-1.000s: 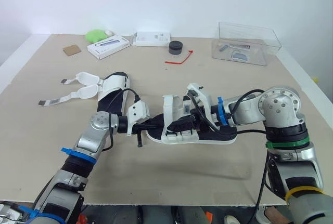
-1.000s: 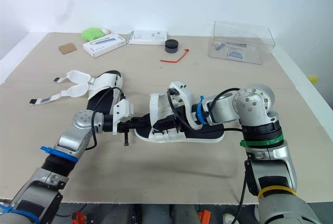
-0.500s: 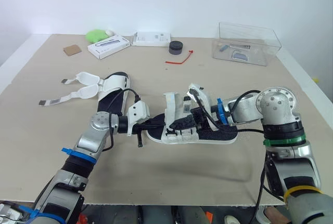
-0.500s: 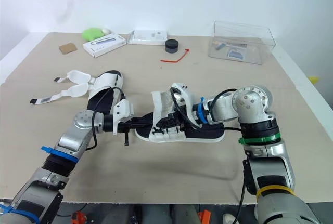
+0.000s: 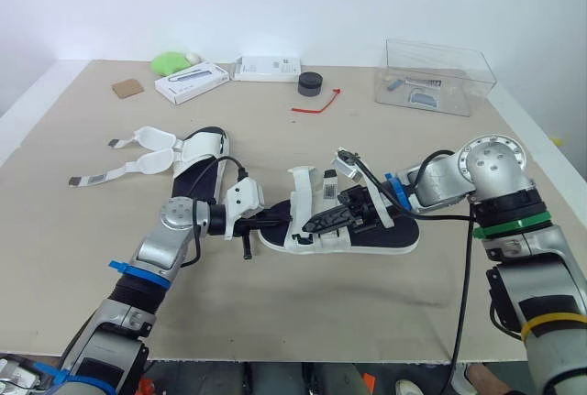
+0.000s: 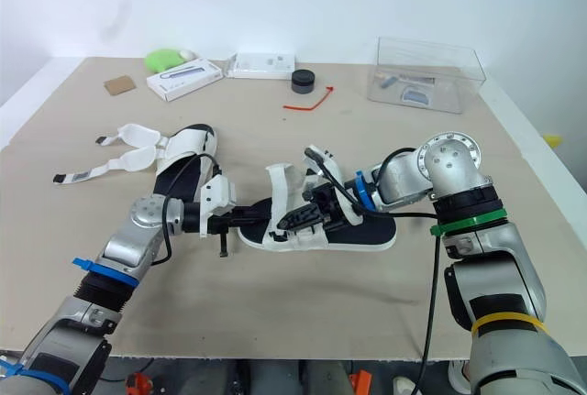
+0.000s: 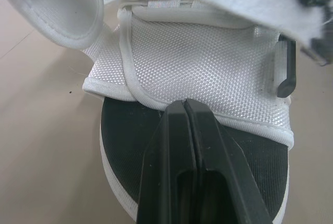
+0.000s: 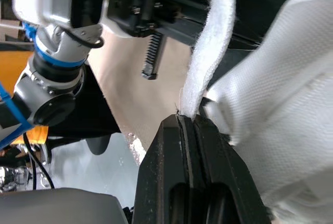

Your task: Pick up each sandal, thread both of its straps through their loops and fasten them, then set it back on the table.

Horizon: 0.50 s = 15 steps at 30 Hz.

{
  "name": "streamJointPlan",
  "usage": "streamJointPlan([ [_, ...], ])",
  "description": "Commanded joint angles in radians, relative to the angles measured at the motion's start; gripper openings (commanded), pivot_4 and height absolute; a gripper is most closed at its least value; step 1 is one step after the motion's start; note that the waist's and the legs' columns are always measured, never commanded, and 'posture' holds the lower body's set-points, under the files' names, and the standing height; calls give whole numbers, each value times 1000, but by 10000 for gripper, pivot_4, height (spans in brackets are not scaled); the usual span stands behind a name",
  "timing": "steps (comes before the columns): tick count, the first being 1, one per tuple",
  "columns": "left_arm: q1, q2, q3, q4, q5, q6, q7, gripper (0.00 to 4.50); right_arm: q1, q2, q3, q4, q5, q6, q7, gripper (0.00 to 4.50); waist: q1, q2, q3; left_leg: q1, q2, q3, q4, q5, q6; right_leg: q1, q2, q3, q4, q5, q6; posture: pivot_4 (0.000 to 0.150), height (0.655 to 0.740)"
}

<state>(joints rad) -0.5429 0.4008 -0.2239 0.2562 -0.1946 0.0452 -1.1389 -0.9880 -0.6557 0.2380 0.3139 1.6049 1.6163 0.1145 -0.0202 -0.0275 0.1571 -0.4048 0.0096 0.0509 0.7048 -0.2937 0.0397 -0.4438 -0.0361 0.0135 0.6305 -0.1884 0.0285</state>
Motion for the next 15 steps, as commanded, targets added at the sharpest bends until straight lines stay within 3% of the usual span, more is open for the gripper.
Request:
streamJointPlan([
  [1,9,-1,-4,-17,5,-3,4,0,-52,14,-34,26,20,-2,-13,925,0,0,0,0,0,0,0,0,0,0,0,0,0,0,0,1500,7400],
  [15,9,1,-2,-21,4,0,5,0,-67,55,-69,74,-39,-2,-41,925,0,0,0,0,0,0,0,0,0,0,0,0,0,0,0,1500,7400],
])
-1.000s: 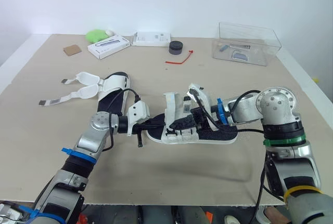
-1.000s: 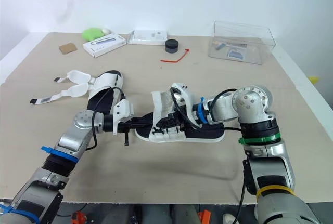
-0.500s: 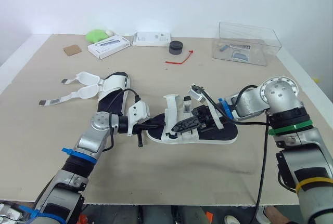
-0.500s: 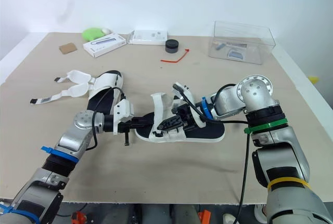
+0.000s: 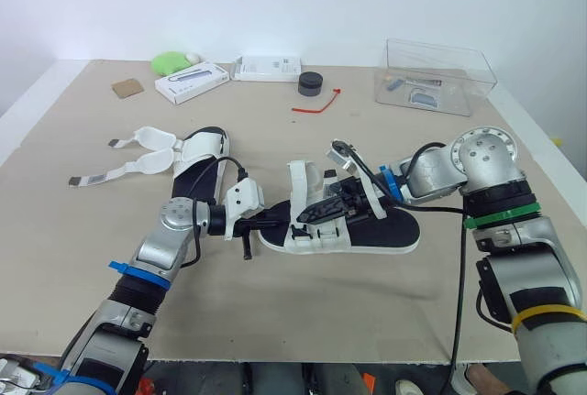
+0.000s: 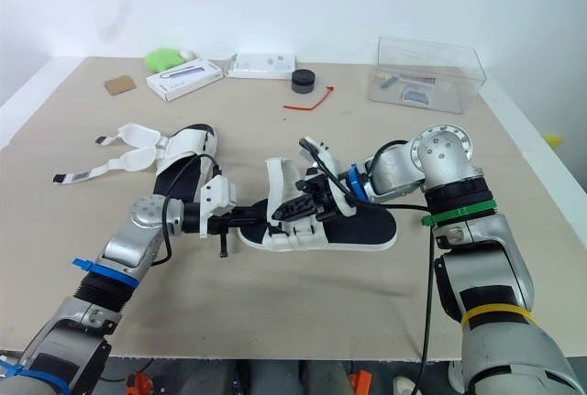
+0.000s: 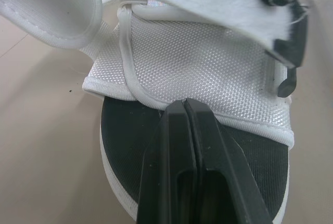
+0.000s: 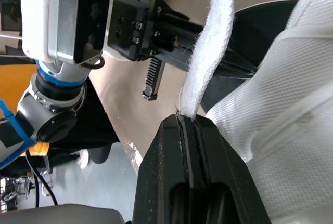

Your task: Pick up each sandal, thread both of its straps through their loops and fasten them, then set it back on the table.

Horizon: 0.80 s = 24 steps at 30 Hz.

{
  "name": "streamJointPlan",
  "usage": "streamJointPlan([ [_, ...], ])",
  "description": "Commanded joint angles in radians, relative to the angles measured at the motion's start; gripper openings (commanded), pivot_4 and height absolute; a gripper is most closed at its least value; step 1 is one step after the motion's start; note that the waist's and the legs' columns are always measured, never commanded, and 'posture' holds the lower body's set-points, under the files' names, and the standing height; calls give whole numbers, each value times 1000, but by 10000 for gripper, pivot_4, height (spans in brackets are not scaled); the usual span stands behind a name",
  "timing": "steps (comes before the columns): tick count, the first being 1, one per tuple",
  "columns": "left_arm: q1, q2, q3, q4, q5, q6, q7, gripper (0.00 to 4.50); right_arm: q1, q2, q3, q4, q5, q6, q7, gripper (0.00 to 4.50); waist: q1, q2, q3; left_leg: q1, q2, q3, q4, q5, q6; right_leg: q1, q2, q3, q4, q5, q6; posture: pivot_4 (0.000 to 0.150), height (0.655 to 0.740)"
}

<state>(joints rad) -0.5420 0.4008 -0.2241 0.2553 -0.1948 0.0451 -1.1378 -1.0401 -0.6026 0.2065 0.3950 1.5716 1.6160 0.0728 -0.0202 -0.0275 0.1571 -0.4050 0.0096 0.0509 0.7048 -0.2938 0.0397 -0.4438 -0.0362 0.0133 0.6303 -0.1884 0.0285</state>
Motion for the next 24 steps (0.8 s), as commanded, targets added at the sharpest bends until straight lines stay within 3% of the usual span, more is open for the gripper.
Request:
streamJointPlan([
  [1,8,1,-2,-20,4,0,4,0,-13,3,-38,-7,-6,-2,0,925,0,0,0,0,0,0,0,0,0,0,0,0,0,0,0,1500,7400],
  [12,8,7,0,-18,5,-1,0,0,8,-23,-3,-27,71,-2,-2,925,0,0,0,0,0,0,0,0,0,0,0,0,0,0,0,1500,7400],
  [18,5,3,-3,-12,7,-5,1,0,21,-33,25,-17,207,-2,-52,925,0,0,0,0,0,0,0,0,0,0,0,0,0,0,0,1500,7400],
  [24,5,3,-3,-12,8,-5,2,0,45,-33,23,-12,244,-12,-120,925,0,0,0,0,0,0,0,0,0,0,0,0,0,0,0,1500,7400],
])
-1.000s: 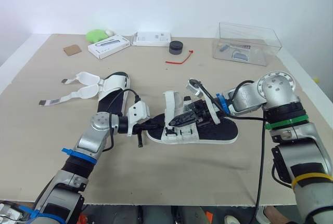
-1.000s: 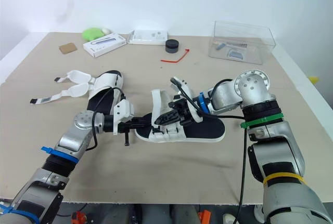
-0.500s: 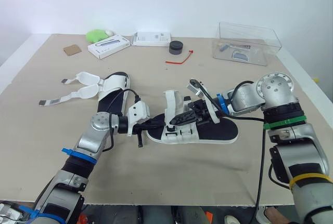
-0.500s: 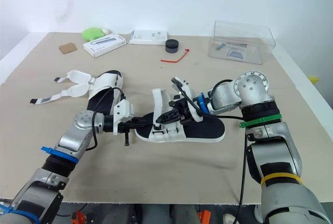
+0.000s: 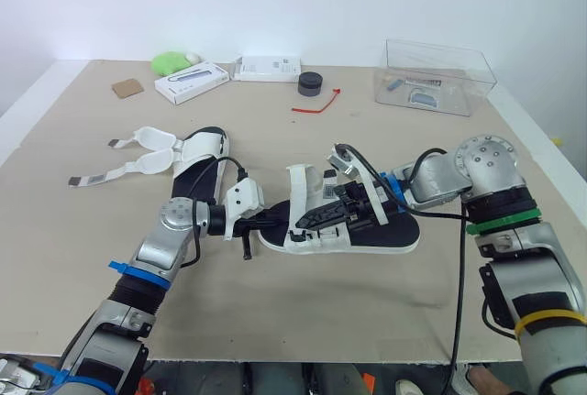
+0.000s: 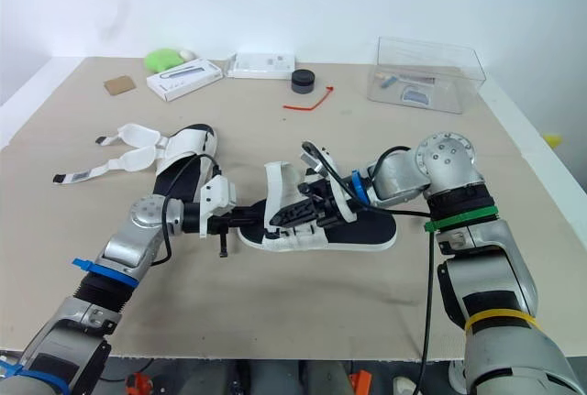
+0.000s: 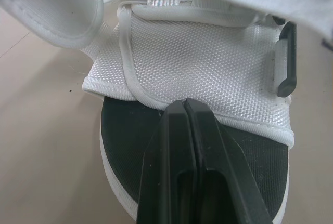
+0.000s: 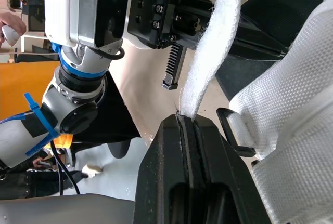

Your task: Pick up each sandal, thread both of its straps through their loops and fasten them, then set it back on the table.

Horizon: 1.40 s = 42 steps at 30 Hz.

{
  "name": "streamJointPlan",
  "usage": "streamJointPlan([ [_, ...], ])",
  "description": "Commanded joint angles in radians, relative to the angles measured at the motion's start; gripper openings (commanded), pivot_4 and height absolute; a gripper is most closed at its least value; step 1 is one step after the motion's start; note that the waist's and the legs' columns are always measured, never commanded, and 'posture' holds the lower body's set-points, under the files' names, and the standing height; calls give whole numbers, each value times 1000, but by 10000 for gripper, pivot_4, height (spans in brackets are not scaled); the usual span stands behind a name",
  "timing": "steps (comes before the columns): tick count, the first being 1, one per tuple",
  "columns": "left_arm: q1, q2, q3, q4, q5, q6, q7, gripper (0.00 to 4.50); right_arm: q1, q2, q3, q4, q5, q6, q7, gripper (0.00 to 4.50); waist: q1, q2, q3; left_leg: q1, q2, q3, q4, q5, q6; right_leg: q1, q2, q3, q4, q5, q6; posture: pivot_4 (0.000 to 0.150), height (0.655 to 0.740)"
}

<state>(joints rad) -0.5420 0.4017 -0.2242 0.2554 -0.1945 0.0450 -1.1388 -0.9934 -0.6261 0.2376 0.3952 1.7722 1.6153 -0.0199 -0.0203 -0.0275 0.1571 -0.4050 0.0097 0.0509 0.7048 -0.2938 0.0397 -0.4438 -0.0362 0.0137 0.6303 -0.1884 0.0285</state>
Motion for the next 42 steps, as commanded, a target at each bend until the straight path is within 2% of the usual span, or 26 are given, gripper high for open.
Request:
streamJointPlan([
  [1,5,2,-3,-12,8,-5,3,0,-2,-9,-10,-10,47,-14,-35,925,0,0,0,0,0,0,0,0,0,0,0,0,0,0,0,1500,7400],
  [9,1,-2,-4,-6,9,-7,4,0,-48,9,-38,30,22,-34,-62,925,0,0,0,0,0,0,0,0,0,0,0,0,0,0,0,1500,7400],
  [17,7,1,-3,-13,8,-5,5,0,-5,17,-49,-3,-20,-20,-58,925,0,0,0,0,0,0,0,0,0,0,0,0,0,0,0,1500,7400],
  [28,7,-1,-7,-18,8,-4,3,0,-27,41,-99,21,-113,-2,-25,925,0,0,0,0,0,0,0,0,0,0,0,0,0,0,0,1500,7400],
  [36,13,2,-8,-25,7,-3,3,0,3,29,-84,-9,-110,-1,-10,925,0,0,0,0,0,0,0,0,0,0,0,0,0,0,0,1500,7400],
  [42,10,-2,-10,-22,8,-4,3,0,-39,33,-108,31,-147,-1,9,925,0,0,0,0,0,0,0,0,0,0,0,0,0,0,0,1500,7400],
])
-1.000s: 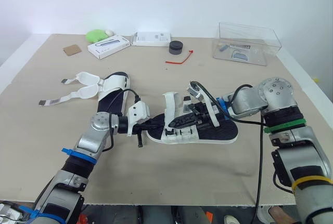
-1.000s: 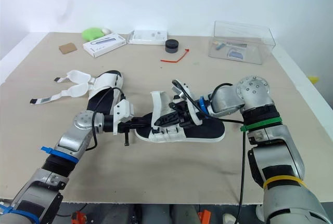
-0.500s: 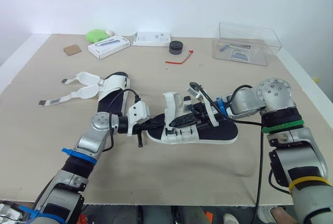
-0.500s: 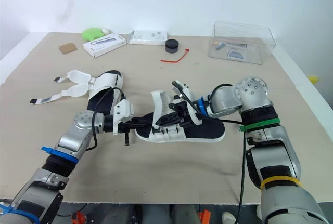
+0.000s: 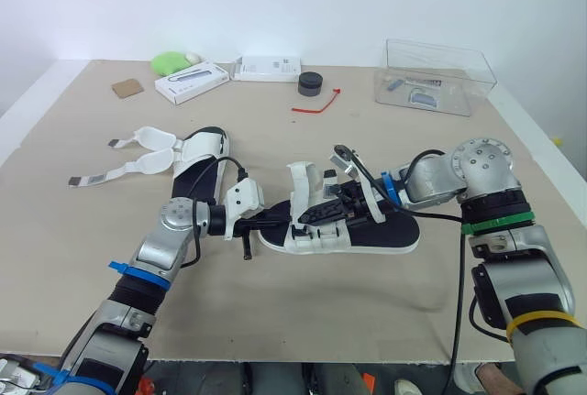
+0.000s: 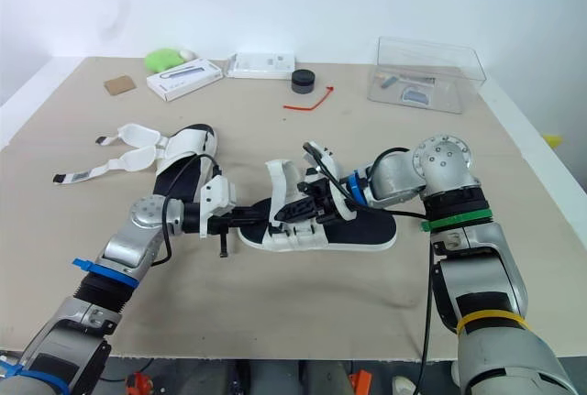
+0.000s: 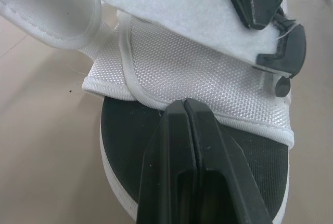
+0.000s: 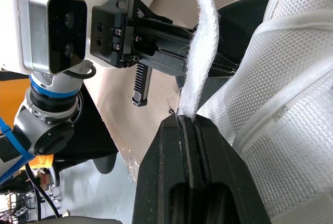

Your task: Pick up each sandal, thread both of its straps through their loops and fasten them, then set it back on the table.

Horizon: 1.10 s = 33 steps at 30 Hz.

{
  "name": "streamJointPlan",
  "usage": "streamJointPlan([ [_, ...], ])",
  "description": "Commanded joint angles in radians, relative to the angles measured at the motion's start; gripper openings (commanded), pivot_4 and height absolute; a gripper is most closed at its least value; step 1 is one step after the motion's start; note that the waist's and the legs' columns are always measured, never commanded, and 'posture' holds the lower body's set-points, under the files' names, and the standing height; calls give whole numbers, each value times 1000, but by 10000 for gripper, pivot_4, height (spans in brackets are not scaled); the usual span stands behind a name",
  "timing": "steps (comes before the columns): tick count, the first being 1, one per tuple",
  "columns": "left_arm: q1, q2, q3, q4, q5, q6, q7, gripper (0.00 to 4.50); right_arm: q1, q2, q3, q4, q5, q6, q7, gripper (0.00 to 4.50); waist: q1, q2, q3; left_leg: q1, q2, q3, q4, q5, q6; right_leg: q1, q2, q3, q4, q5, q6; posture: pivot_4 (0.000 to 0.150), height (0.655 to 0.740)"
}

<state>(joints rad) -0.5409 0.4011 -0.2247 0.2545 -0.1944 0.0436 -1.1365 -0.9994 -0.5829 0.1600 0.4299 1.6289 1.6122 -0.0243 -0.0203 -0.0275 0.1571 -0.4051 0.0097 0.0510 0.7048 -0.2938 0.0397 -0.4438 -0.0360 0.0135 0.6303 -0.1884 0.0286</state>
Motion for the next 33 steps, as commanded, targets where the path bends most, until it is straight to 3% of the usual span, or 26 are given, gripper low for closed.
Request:
streamJointPlan([
  [1,8,-2,-9,-21,7,-2,0,0,-32,-11,-29,-5,-5,2,16,925,0,0,0,0,0,0,0,0,0,0,0,0,0,0,0,1500,7400],
  [18,12,0,-7,-21,7,-1,2,0,13,-38,27,-44,137,2,-19,925,0,0,0,0,0,0,0,0,0,0,0,0,0,0,0,1500,7400],
  [33,8,0,-11,-8,18,-12,1,0,111,-85,112,-109,336,-122,-215,925,0,0,0,0,0,0,0,0,0,0,0,1,0,0,0,1500,7400],
])
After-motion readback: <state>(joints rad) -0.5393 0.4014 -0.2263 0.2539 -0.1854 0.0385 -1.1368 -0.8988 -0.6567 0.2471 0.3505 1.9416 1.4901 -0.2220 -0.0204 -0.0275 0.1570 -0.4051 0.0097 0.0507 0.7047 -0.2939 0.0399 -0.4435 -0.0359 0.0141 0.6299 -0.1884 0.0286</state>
